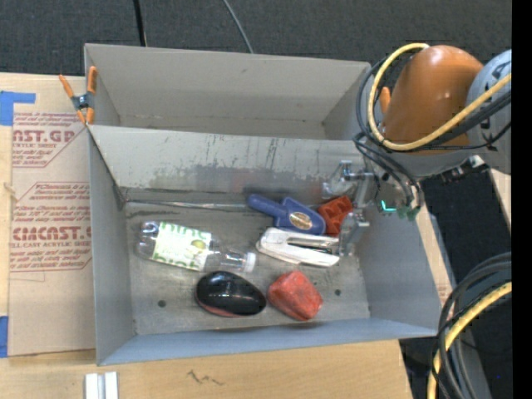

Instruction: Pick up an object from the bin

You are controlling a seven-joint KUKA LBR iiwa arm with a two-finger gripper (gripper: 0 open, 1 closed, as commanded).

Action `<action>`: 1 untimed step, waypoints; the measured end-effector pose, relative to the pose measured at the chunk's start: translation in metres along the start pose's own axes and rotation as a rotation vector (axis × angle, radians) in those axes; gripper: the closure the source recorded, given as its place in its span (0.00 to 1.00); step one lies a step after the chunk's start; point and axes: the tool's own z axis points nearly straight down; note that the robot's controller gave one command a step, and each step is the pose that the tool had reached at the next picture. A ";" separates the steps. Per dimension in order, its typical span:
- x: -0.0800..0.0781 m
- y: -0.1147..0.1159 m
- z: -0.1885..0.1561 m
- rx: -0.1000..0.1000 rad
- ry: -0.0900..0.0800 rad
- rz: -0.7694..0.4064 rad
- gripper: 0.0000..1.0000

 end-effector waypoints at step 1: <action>-0.002 0.000 -0.005 0.001 -0.008 -0.001 0.00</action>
Offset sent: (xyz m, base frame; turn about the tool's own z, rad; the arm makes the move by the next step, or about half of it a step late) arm -0.0022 -0.0034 -0.1318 0.0900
